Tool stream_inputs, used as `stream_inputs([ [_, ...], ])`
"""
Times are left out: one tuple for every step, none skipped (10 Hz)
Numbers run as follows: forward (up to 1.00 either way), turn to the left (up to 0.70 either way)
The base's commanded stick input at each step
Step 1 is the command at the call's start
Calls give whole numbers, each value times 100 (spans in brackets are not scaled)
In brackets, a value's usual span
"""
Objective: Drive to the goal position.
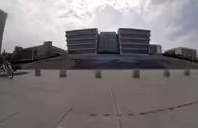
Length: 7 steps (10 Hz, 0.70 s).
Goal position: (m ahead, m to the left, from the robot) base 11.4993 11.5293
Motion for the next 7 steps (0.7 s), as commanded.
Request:
stream_inputs([
  [67, 0],
  [67, 0],
  [67, 0],
  [67, 0],
  [67, 0],
  [67, 0],
  [67, 0],
])
